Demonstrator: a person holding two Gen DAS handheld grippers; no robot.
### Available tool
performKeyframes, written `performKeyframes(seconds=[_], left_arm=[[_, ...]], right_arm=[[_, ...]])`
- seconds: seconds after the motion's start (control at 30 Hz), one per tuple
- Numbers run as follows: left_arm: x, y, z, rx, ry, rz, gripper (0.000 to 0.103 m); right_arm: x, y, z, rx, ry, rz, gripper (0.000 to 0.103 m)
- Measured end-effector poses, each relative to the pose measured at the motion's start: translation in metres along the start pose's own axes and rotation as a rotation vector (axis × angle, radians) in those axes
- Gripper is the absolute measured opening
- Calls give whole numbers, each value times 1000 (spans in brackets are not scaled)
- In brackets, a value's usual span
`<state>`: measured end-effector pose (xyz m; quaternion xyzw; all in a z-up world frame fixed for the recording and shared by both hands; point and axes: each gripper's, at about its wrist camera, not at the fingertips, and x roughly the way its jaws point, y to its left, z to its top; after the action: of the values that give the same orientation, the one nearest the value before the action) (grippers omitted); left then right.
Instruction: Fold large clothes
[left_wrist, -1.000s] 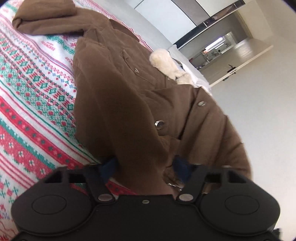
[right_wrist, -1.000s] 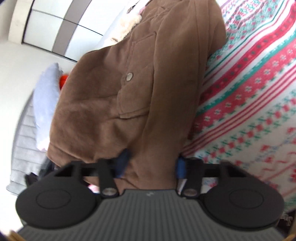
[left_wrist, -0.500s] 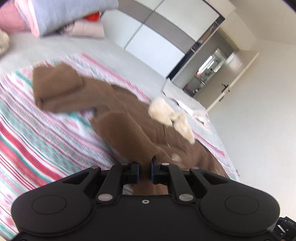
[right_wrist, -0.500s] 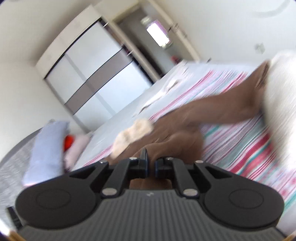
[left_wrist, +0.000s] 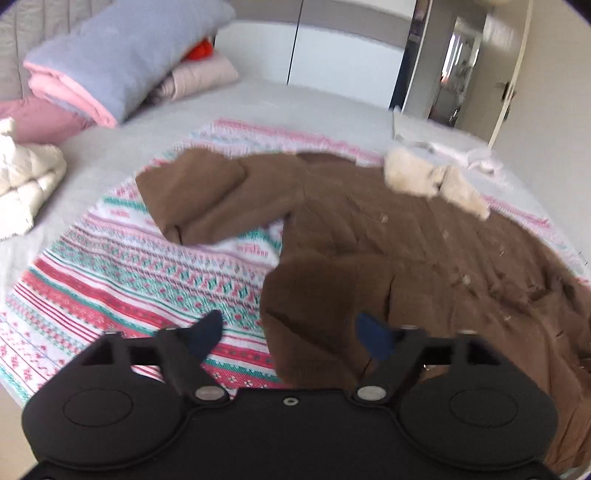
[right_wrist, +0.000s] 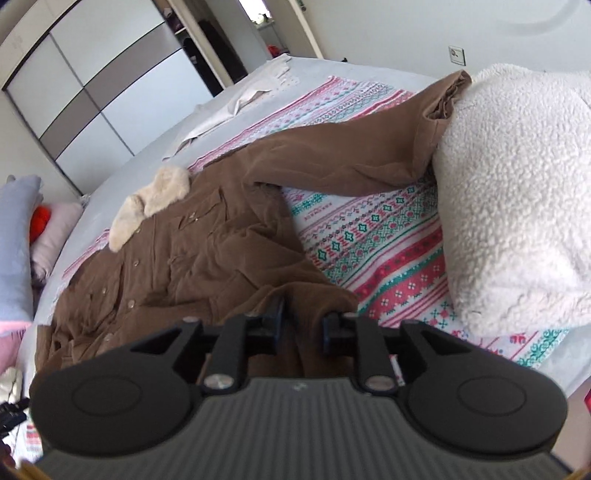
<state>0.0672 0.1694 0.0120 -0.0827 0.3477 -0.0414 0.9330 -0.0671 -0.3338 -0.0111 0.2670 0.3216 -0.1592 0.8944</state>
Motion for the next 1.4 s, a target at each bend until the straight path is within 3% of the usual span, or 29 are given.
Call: performKeyframes(seconds=[0.07,0.1,0.2,0.3,0.37,0.47,0.53,0.6,0.63,0.67,0.7,0.73,0.8,0.9,1.0,1.07,1.13,1.2,1.27,1.33,1.37,1.4], left_arm=[[-11,6,-3,-5,12,-54,94],[-13,9,-8,-5,41,-83,97],[-3,9,-27,34,174,-143,97],[20,13,-47,48,275,-78,97],[34,21,-56,50,322,-27,97],[45,37,-65,4,357,-59,95],[43,42,-64,1,340,-84,80],[39,45,-63,-18,330,-158,31],[38,47,-63,-48,337,-194,21],[35,48,-63,-70,330,-226,11],[30,47,-63,-83,318,-258,9],[23,47,-61,-97,298,-291,9],[-2,48,-53,-148,247,-403,8],[-51,60,-33,-219,135,-538,7],[-81,85,-14,-314,51,-572,6],[-81,100,-10,-339,55,-541,6],[-70,98,-17,-275,120,-401,7],[-47,93,-35,-176,238,-257,9],[-15,83,-62,-42,397,-138,16],[9,78,-81,58,521,30,16],[13,78,-84,73,532,82,14],[9,77,-81,73,497,75,14]], right_arm=[[-8,-3,3,0,1,33,34],[-10,-6,2,8,9,59,48],[-12,-13,2,40,43,126,67],[-11,-13,1,53,68,117,73],[-14,-13,1,50,57,87,84],[-25,-19,-3,20,37,70,96],[-27,-27,-6,10,49,78,97],[-21,-37,-9,28,89,87,97],[-16,-43,-11,49,116,100,97],[-8,-48,-12,77,148,129,91],[2,-52,-13,105,189,181,70],[12,-56,-14,133,237,245,41],[14,-57,-15,170,276,359,16],[-24,-44,-8,133,180,477,13],[-62,-34,4,139,101,564,11],[-79,-34,12,153,59,578,10],[-87,-36,16,148,51,531,10],[-82,-37,16,104,93,392,10],[-67,-34,7,14,177,187,13],[-48,-35,-6,-76,259,15,28],[-45,-37,-11,-103,249,-54,32],[-46,-37,-13,-124,224,-96,41]])
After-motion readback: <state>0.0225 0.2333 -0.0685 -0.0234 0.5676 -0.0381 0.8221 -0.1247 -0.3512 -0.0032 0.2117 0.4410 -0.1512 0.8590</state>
